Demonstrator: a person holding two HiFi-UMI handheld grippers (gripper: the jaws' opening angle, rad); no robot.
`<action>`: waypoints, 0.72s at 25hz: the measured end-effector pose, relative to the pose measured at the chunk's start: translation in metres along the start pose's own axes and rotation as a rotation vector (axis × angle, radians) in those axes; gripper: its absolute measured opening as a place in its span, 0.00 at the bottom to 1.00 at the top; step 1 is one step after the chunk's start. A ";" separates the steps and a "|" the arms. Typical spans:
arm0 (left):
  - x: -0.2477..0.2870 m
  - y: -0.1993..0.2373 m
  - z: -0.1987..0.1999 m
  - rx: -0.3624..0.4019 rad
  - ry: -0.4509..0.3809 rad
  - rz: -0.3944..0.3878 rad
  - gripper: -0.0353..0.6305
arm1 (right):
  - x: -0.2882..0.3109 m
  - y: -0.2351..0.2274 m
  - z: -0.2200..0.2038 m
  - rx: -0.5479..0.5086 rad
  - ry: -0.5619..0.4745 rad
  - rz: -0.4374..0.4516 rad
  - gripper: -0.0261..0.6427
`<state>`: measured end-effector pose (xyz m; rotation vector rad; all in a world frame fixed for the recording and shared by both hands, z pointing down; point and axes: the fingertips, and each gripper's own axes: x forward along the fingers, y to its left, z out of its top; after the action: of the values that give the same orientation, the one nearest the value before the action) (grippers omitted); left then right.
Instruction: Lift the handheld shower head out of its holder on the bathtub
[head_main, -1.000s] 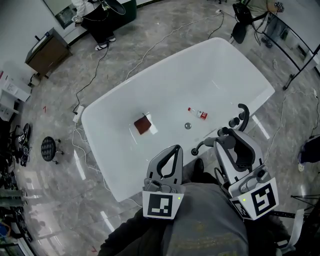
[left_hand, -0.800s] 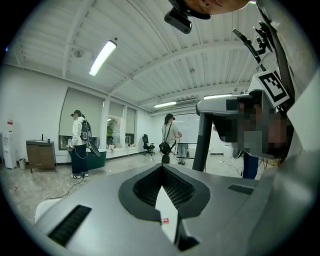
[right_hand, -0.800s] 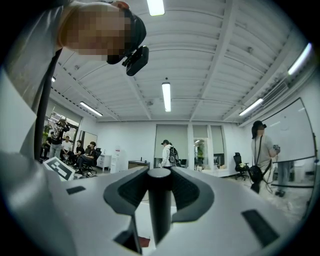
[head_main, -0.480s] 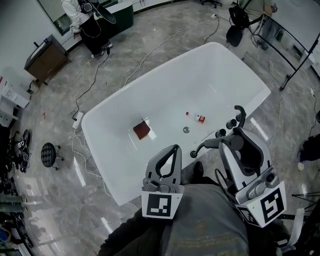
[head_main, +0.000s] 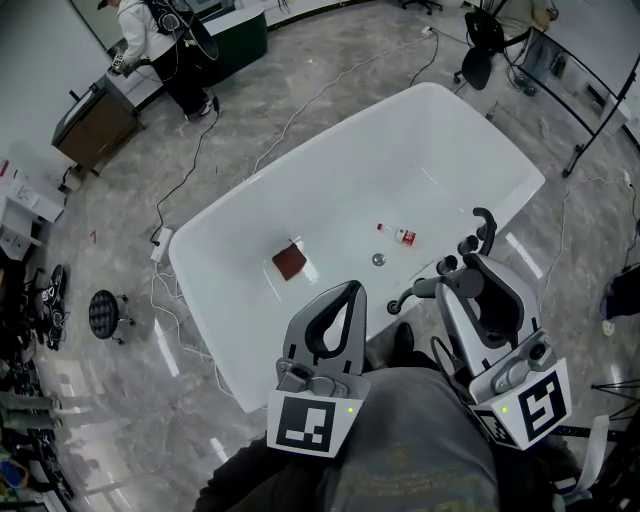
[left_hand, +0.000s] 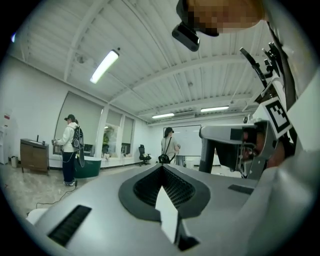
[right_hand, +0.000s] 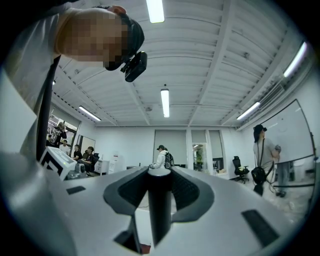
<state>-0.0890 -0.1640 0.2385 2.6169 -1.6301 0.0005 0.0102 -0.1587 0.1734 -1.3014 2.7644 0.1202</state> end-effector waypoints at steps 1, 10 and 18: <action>0.000 0.000 0.006 0.006 -0.010 -0.005 0.06 | 0.000 0.000 -0.001 0.000 0.000 -0.001 0.25; 0.024 0.012 0.034 0.141 -0.061 -0.001 0.06 | 0.014 -0.015 -0.013 0.010 0.022 0.002 0.25; 0.048 0.013 0.061 0.164 -0.134 0.003 0.06 | 0.048 -0.022 -0.012 0.010 0.022 0.049 0.25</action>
<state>-0.0812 -0.2159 0.1799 2.7916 -1.7471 -0.0441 -0.0039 -0.2105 0.1791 -1.2403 2.8125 0.0957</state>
